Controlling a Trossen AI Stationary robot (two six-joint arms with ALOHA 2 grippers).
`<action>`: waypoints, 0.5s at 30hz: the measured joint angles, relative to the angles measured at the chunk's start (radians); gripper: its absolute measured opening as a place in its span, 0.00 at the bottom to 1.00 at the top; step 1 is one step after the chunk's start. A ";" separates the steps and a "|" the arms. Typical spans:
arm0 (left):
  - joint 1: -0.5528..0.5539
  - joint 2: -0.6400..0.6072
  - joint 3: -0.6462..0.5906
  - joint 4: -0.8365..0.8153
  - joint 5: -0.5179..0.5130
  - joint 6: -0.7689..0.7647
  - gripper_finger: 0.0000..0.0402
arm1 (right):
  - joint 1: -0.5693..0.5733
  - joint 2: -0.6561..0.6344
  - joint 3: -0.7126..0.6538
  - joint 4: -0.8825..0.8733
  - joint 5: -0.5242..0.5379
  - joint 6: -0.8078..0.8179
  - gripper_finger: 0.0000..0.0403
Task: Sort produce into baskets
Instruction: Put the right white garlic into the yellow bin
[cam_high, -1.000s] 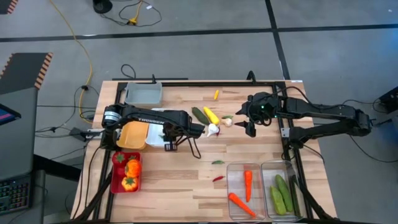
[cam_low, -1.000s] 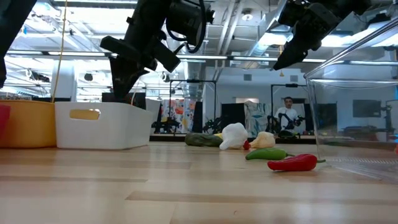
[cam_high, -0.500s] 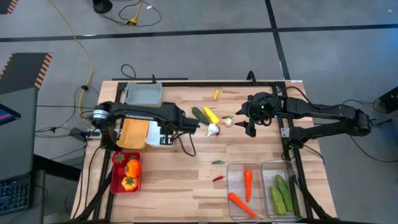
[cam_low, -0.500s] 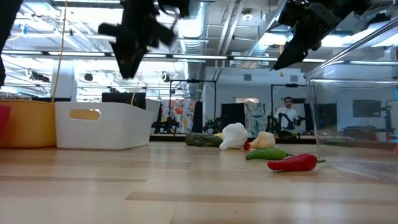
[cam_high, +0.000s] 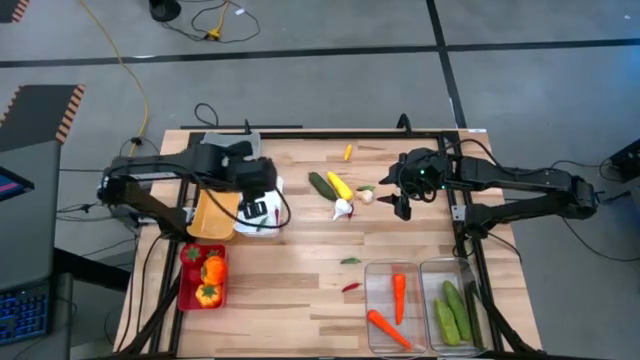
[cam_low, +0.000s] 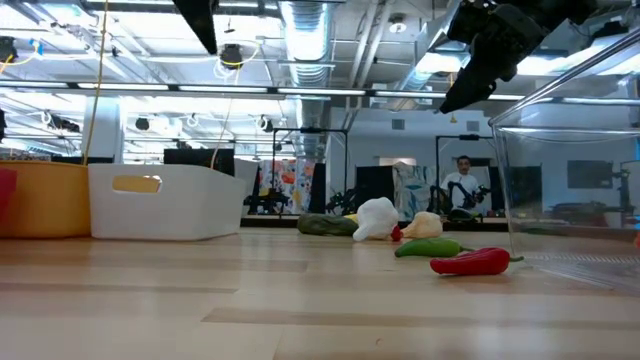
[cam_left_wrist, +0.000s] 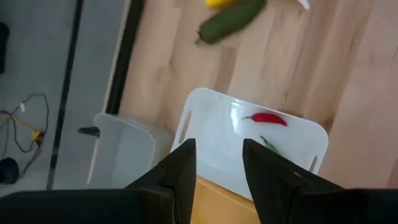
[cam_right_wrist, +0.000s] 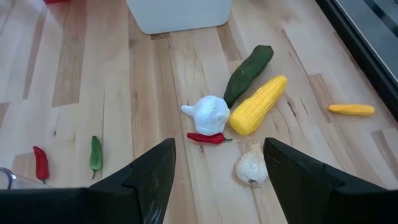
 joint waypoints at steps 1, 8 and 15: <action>-0.002 -0.014 0.000 -0.001 -0.011 -0.005 0.30 | 0.000 0.000 0.000 0.000 0.005 0.000 0.68; -0.041 -0.185 -0.209 0.170 -0.065 -0.012 0.30 | -0.001 0.000 0.000 0.000 0.037 0.003 0.70; -0.063 -0.435 -0.610 0.514 -0.030 -0.013 0.30 | -0.001 0.000 0.000 0.001 0.041 0.002 0.70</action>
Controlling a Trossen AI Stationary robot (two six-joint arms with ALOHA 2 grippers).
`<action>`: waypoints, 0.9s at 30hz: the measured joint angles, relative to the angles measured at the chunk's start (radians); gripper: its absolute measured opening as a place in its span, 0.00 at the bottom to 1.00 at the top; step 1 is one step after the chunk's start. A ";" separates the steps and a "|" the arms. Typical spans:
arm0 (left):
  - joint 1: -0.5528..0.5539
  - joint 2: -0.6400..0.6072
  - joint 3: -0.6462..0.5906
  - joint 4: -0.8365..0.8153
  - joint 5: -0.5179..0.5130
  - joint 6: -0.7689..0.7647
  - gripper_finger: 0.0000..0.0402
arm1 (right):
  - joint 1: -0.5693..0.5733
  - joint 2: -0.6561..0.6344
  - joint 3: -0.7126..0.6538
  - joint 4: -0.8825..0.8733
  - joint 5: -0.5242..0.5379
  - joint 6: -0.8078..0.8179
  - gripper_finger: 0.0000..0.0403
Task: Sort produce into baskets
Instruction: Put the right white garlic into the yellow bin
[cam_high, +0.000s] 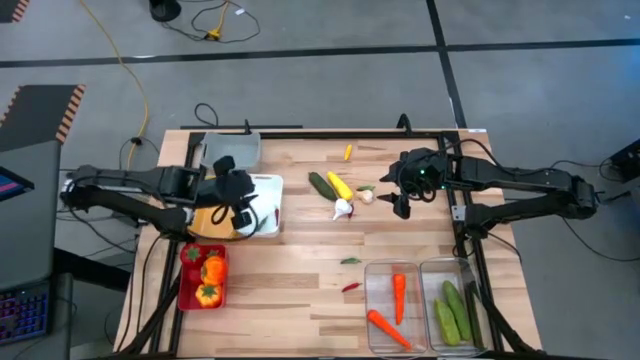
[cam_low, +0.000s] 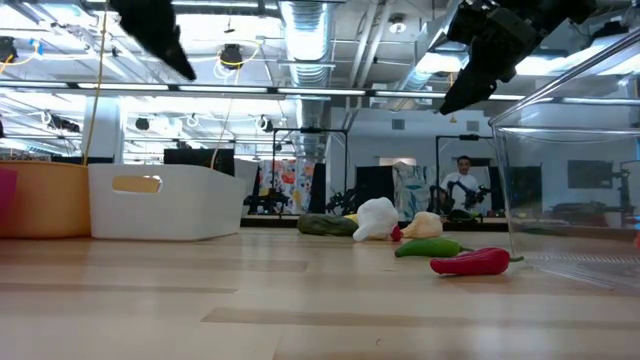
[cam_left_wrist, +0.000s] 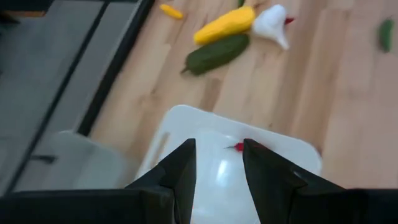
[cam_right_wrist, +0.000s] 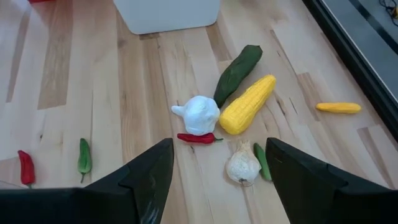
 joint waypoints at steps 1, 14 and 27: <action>0.000 -0.031 -0.052 0.046 0.016 -0.003 0.30 | 0.000 0.000 0.000 0.000 0.000 0.000 0.70; 0.000 -0.196 -0.383 0.398 0.043 -0.025 0.30 | 0.000 0.000 0.000 0.030 0.054 -0.003 0.95; 0.000 -0.190 -0.445 0.588 0.041 0.024 0.30 | 0.062 0.139 0.001 0.140 0.069 -0.040 0.96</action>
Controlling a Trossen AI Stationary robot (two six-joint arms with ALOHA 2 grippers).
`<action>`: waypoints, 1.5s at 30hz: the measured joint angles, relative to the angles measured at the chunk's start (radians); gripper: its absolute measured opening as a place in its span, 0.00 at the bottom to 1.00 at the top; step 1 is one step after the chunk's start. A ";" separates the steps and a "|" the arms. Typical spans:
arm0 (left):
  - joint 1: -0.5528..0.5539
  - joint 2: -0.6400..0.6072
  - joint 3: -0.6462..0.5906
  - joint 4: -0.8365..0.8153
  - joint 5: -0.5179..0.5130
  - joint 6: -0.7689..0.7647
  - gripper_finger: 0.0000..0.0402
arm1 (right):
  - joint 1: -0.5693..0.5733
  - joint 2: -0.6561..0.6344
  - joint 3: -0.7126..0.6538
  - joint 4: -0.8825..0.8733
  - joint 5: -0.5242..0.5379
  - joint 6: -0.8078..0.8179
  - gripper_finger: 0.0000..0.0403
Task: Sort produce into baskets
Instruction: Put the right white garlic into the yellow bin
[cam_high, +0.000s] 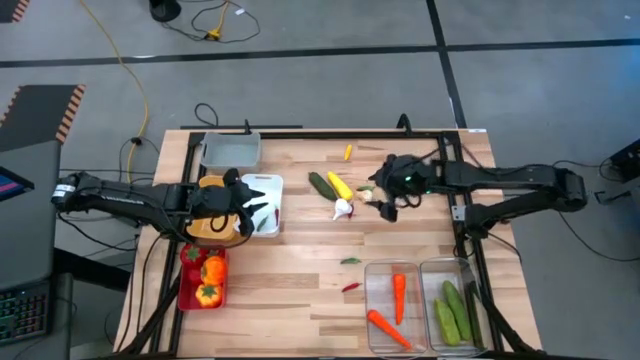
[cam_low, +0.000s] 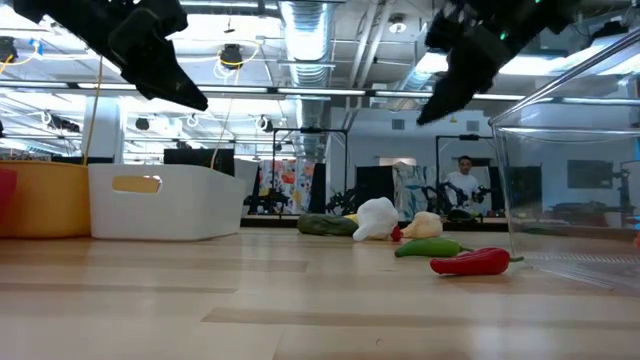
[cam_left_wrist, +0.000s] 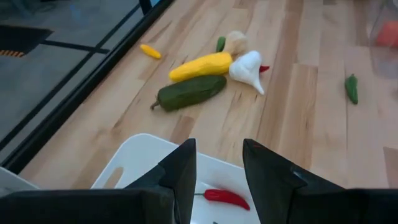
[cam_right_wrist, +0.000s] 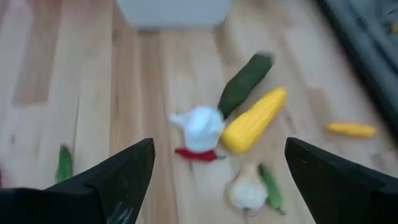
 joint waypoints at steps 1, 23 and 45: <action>0.000 0.000 0.000 0.001 0.000 0.000 0.30 | 0.007 0.029 0.000 -0.001 -0.001 0.000 0.96; 0.000 0.000 0.000 -0.001 -0.008 -0.005 0.30 | -0.053 0.490 0.062 0.011 0.211 -0.044 0.96; 0.000 0.000 0.000 -0.003 -0.034 -0.023 0.30 | -0.086 0.563 0.094 -0.053 0.192 -0.022 0.69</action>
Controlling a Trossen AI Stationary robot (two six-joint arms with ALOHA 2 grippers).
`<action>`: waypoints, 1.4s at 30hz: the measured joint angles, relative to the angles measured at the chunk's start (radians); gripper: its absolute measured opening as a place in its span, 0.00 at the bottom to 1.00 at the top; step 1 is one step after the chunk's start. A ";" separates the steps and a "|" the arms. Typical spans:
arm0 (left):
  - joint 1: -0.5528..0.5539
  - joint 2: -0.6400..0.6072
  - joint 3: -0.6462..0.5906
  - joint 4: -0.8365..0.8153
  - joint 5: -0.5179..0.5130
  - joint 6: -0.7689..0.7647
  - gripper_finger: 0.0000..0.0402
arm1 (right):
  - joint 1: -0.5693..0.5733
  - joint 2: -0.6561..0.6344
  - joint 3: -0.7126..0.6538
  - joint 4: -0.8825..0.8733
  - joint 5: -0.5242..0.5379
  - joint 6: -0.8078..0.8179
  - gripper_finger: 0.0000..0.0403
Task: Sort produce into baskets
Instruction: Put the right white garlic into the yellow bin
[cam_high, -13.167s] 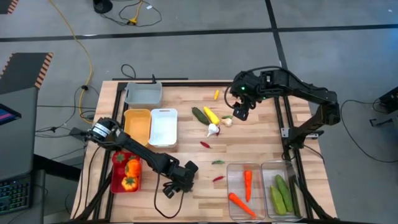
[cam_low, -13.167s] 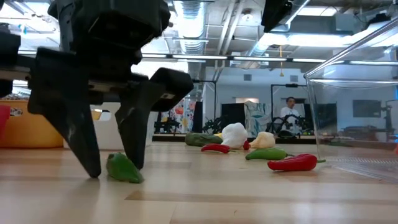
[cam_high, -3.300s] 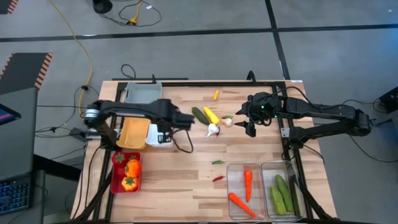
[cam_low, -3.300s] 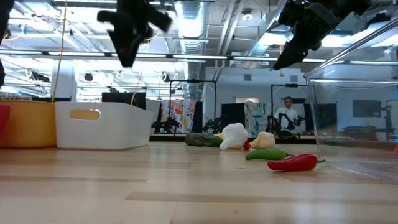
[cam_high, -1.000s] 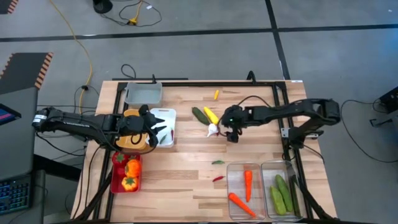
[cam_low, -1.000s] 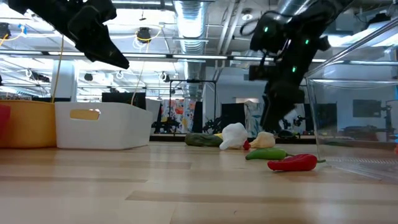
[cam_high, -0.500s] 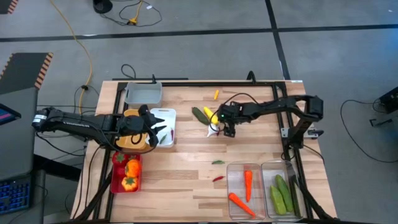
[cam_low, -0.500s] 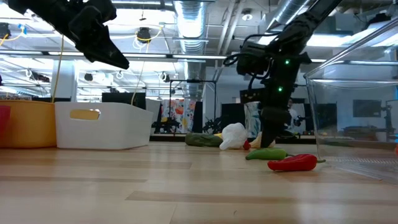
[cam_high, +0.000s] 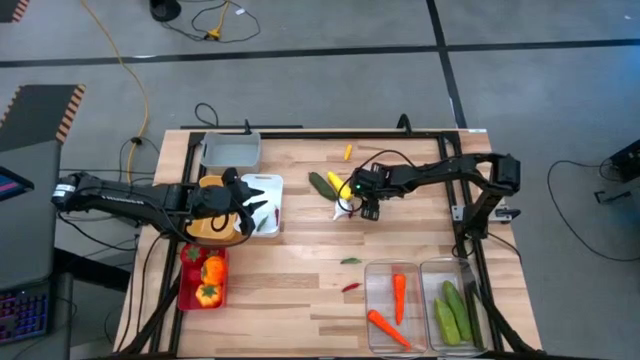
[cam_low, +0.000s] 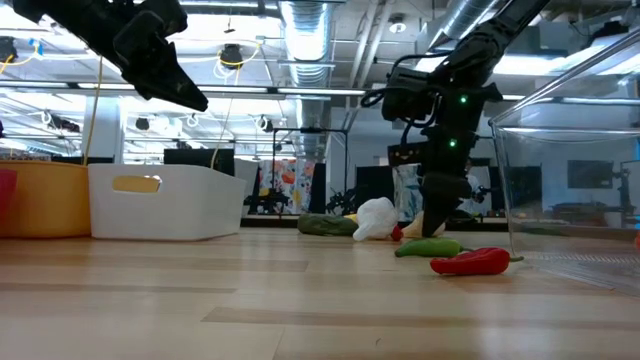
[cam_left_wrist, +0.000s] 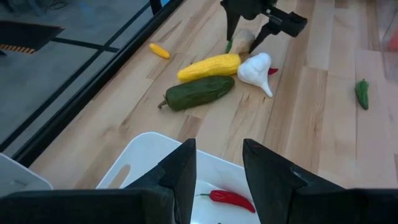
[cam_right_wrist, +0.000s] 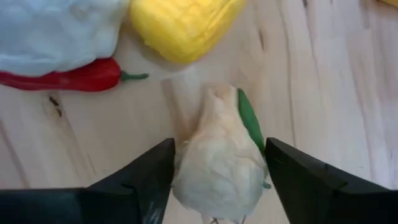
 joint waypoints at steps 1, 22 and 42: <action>0.000 0.000 0.000 0.000 0.000 0.000 0.30 | 0.000 -0.001 0.000 0.001 0.000 0.000 0.67; 0.009 0.000 0.000 0.055 0.000 0.001 0.30 | 0.053 -0.003 0.201 -0.211 -0.005 0.000 0.44; 0.033 0.060 0.000 0.451 0.045 0.353 0.57 | 0.079 -0.004 0.464 0.031 -0.120 -0.012 0.45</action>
